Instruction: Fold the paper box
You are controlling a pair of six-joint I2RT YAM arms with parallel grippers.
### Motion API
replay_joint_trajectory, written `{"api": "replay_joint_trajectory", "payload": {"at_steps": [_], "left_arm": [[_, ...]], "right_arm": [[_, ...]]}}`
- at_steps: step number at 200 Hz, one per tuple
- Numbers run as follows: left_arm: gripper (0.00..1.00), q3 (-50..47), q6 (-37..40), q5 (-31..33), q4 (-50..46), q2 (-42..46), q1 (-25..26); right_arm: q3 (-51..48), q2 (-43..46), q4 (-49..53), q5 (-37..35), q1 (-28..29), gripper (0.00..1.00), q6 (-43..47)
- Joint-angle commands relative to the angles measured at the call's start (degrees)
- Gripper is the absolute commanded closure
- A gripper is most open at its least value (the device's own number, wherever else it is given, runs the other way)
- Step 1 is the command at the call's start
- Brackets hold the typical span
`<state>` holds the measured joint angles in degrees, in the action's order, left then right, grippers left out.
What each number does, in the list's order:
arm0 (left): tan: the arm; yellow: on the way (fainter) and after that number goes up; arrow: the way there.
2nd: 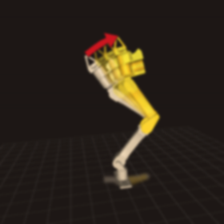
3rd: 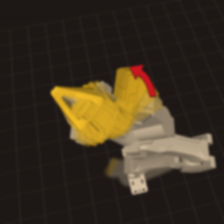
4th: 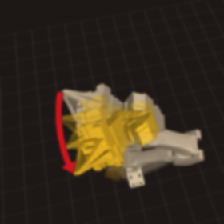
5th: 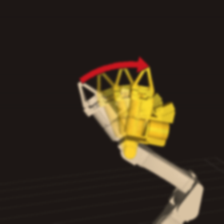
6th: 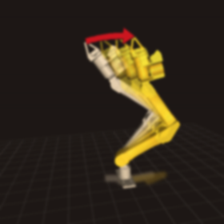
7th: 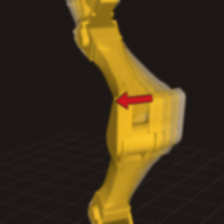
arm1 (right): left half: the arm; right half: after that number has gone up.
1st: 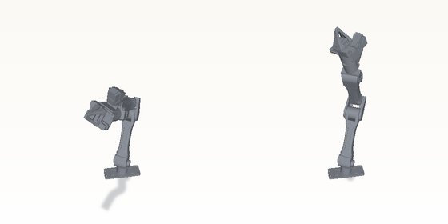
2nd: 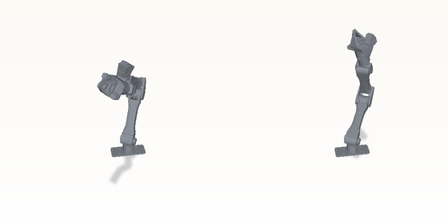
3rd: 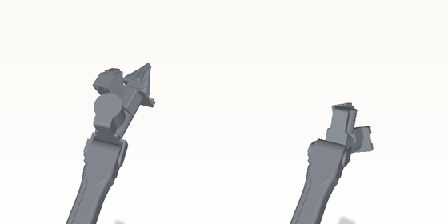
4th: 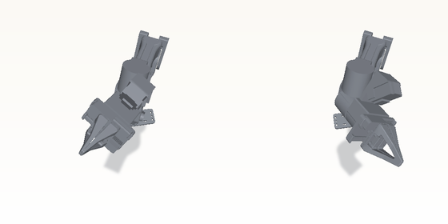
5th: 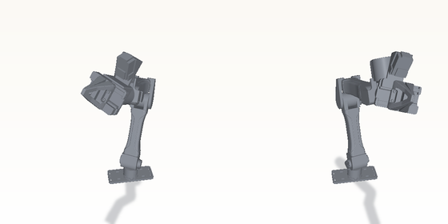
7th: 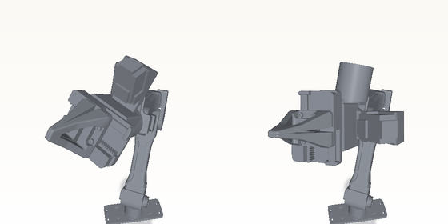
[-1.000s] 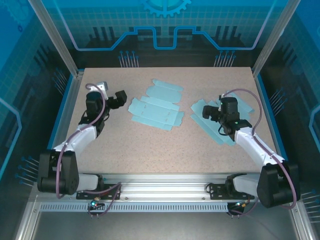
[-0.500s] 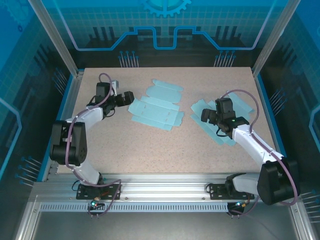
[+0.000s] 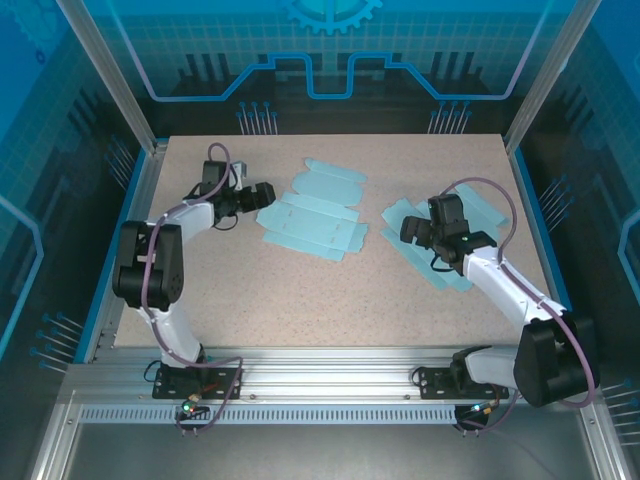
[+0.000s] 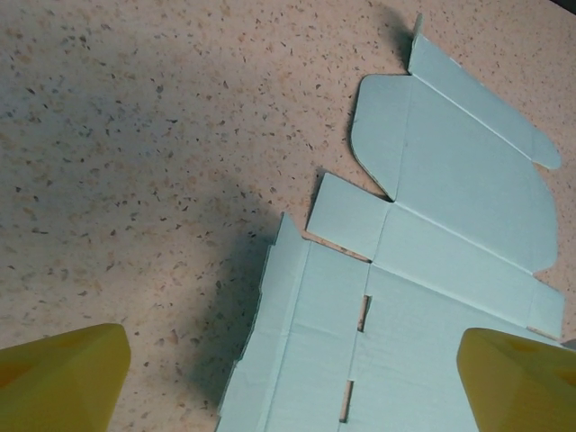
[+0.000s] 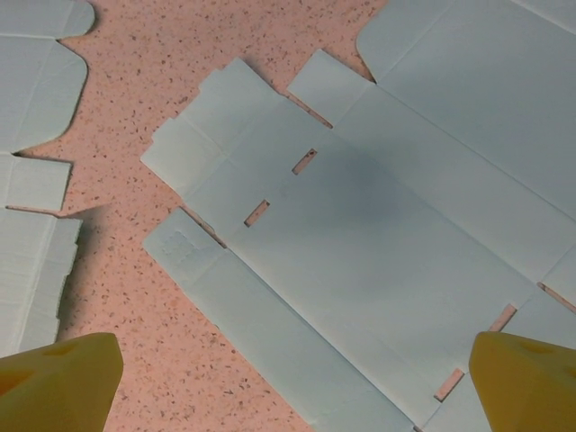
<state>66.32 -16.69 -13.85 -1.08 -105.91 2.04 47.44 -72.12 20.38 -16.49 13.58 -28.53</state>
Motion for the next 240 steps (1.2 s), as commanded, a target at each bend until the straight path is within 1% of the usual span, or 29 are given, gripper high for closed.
{"api": "replay_joint_trajectory", "payload": {"at_steps": [1, 31, 75, 95, 119, 137, 155, 186, 213, 222, 229, 240], "left_arm": [[0.09, 1.7, -4.14, -0.98, -4.36, -1.92, 0.82], [0.13, 0.92, -5.13, -0.14, -4.04, -3.45, 1.81], [0.23, 1.28, -4.8, -0.57, -2.76, -5.7, 2.96], [0.32, 1.72, -4.28, -0.58, -2.63, -6.32, 3.14], [0.47, 1.87, -4.16, -0.74, -1.96, -7.01, 3.23], [0.51, 1.65, -4.18, -1.08, -1.32, -7.47, 3.54], [0.6, 1.35, -3.82, -1.09, -0.87, -7.56, 3.75], [0.82, 0.67, -2.21, -1.01, 0.76, -6.17, 3.85], [1.0, 0.8, 1.87, -0.77, 1.79, -2.8, 4.01], [1.0, 0.66, 2.88, -1.68, 3.07, -1.28, 4.02], [1.0, 0.8, 5.16, -2.8, 3.96, 0.03, 4.18], [1.0, 1.6, 9.36, -2.62, 3.32, 2.48, 5.05]], "right_arm": [[1.65, 0.11, 0.98, -0.28, 0.71, 0.0, -0.87], [1.56, 0.48, 0.54, 0.21, 0.72, 0.0, -0.82], [2.18, 0.49, 0.49, 0.66, 0.76, 0.0, -0.57], [2.17, 0.66, 0.55, 0.71, 0.81, 0.0, -0.47], [2.05, 0.92, 0.62, 0.82, 0.89, 0.0, -0.55], [2.04, 1.06, 0.62, 0.93, 0.86, 0.0, -0.6], [2.05, 1.1, 0.54, 1.17, 0.84, 0.0, -0.47], [2.56, 1.21, 0.76, 2.08, 0.85, 0.0, 0.05], [2.62, 1.67, 0.57, 4.58, 0.95, 0.0, 1.15], [2.59, 2.09, 0.22, 6.0, 1.08, 0.0, 1.97], [2.64, 2.39, -0.13, 7.32, 1.16, 0.0, 2.62], [4.36, 2.92, -0.34, 8.84, 1.61, 0.0, 3.64]]}}
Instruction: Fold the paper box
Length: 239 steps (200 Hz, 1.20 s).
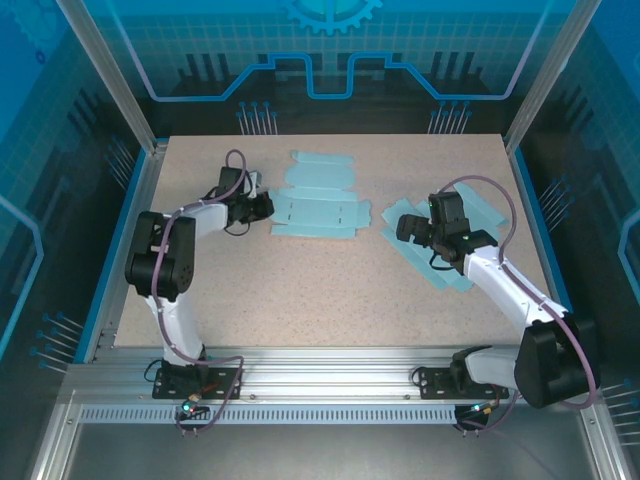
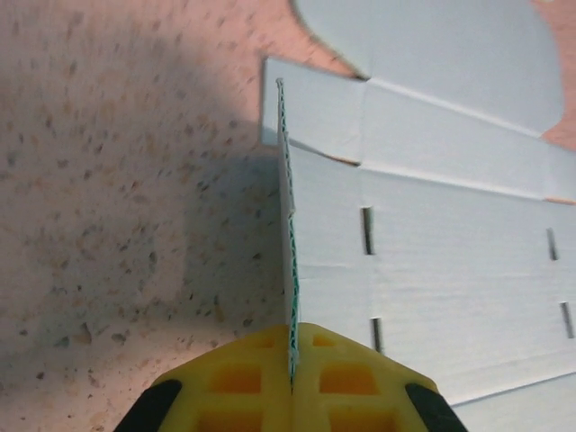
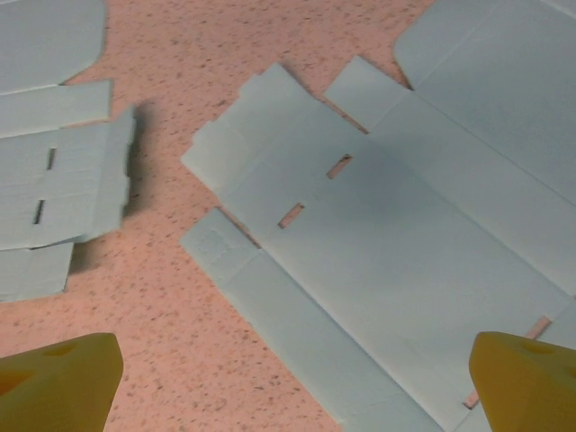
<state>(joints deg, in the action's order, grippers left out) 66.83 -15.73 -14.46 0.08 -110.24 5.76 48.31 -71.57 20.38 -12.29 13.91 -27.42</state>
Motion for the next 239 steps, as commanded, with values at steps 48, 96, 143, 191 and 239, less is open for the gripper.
{"api": "replay_joint_trajectory", "payload": {"at_steps": [48, 96, 143, 191, 239], "left_arm": [[1.0, 8.33, 28.99, -3.57, -9.52, 17.24, 4.82], [1.0, 14.8, 44.29, -9.55, -20.24, 25.35, 7.18], [1.0, 15.18, 56.54, -12.66, -24.43, 31.93, 11.72], [1.0, 12.2, 62.55, -14.12, -24.54, 35.36, 15.36], [1.0, 10.44, 64.54, -17.28, -24.69, 36.82, 17.33]], "right_arm": [[9.29, 4.55, 0.59, 11.68, 5.9, 0.0, 12.41], [22.15, 4.12, 5.12, 19.52, 14.98, 0.03, 27.26], [35.18, 1.06, 8.31, 28.94, 18.63, 0.3, 37.31], [46.38, -5.29, 15.8, 28.11, 22.14, 0.36, 46.39], [50.29, -9.91, 21.52, 32.11, 22.73, 0.34, 51.5]]}}
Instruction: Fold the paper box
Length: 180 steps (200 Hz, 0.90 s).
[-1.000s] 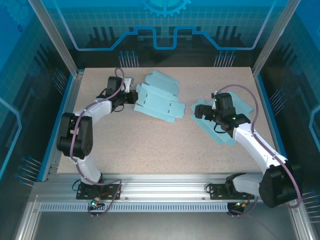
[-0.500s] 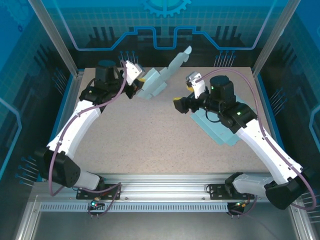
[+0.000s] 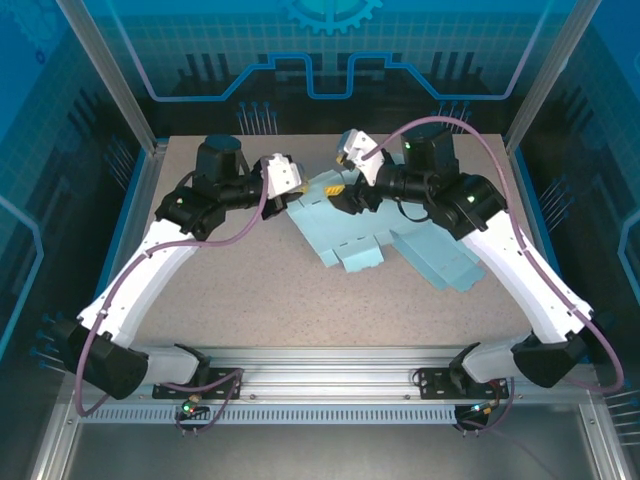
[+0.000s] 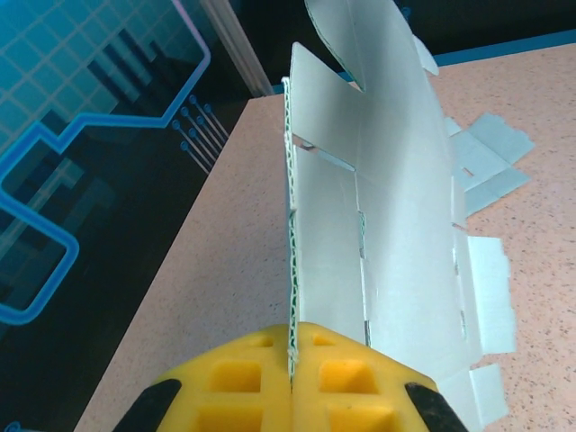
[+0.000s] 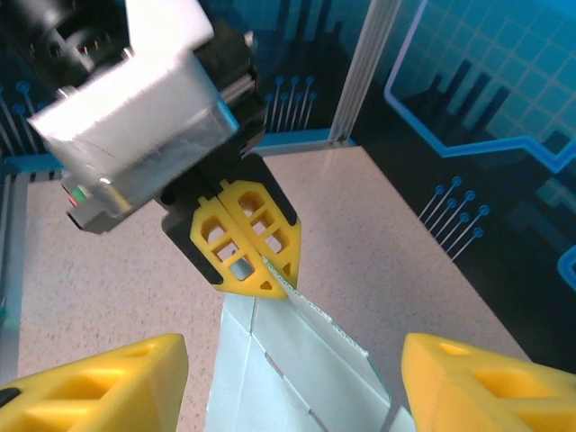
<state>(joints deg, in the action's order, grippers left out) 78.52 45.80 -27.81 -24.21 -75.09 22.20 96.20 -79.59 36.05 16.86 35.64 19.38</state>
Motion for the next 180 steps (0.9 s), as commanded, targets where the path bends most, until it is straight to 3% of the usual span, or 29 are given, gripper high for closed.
{"api": "replay_joint_trajectory", "payload": {"at_steps": [1, 69, 109, 127, 142, 180], "left_arm": [[1.0, -1.26, 3.04, -3.97, -0.45, 1.69, 0.91], [1.0, -1.79, 5.3, -6.72, -1.81, 2.03, 2.46], [1.0, -1.32, 5.56, -7.67, -1.63, 1.96, 2.55], [1.0, -1.48, 5.45, -7.78, -0.91, 1.83, 2.57], [1.0, -1.52, 4.84, -7.78, -0.26, 1.6, 2.59], [0.99, -1.42, -0.07, -7.54, 3.2, 1.35, 2.57]], "right_arm": [[2.45, -2.02, 5.99, 2.98, 1.05, 0.34, 4.79], [2.19, -5.79, 7.59, 1.5, 1.43, 0.37, 6.11], [2.19, -6.63, 7.37, 3.44, 1.45, 0.62, 6.65], [1.82, -6.72, 7.3, 4.04, 1.45, 0.85, 6.73], [1.43, -6.48, 7.33, 4.9, 1.45, 1.0, 6.77], [-1.74, -4.48, 4.5, 3.89, 1.38, 1.0, 6.21]]}}
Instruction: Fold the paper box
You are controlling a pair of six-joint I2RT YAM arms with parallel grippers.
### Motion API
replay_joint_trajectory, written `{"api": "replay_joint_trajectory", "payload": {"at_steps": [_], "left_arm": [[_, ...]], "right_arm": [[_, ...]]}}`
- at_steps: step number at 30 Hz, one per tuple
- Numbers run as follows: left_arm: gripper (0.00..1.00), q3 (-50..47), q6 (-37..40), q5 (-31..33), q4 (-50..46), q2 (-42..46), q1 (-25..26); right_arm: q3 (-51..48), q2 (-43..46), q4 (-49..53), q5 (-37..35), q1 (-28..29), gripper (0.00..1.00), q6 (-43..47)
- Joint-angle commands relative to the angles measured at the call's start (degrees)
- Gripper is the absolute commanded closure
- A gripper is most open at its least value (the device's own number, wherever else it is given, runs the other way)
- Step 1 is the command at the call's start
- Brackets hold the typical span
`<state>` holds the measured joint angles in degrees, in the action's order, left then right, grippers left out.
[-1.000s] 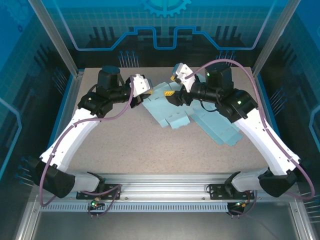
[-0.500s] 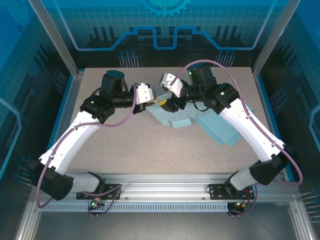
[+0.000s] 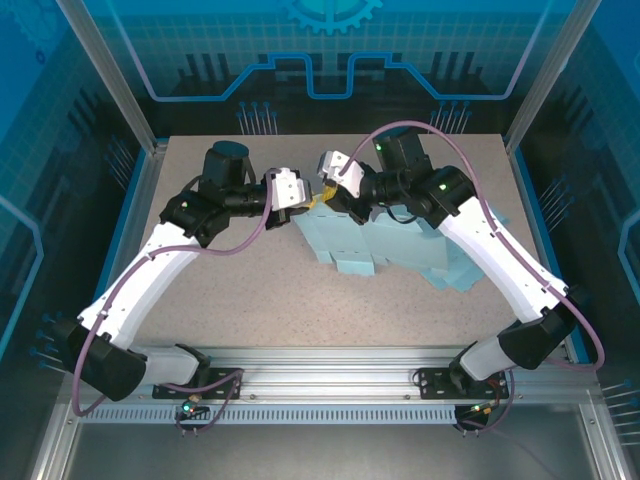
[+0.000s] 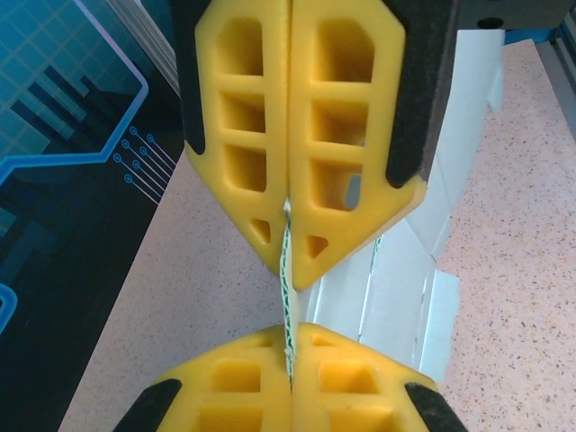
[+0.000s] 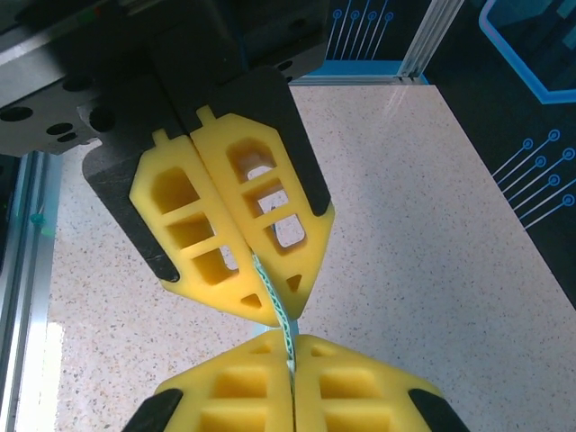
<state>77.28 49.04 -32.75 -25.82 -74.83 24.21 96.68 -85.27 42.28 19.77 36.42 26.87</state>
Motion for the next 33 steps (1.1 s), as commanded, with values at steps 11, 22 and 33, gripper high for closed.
{"api": "replay_joint_trajectory", "payload": {"at_steps": [11, 22, 33], "left_arm": [[0.08, -4.36, -15.71, -0.27, 14.72, 5.24, -2.2], [0.01, -32.0, -42.9, -3.64, 48.4, 19.23, -16.23], [0.01, -32.73, -46.33, -27.25, 52.41, 8.12, -19.55]], "right_arm": [[-9.44, 6.53, -10.79, -0.3, -1.34, 1.0, -5.03], [-17.37, 13.67, -22.99, -2.7, -3.2, 1.0, -12.45], [-21.65, 21.08, -26.19, 0.8, -3.31, 1.0, -15.57]]}}
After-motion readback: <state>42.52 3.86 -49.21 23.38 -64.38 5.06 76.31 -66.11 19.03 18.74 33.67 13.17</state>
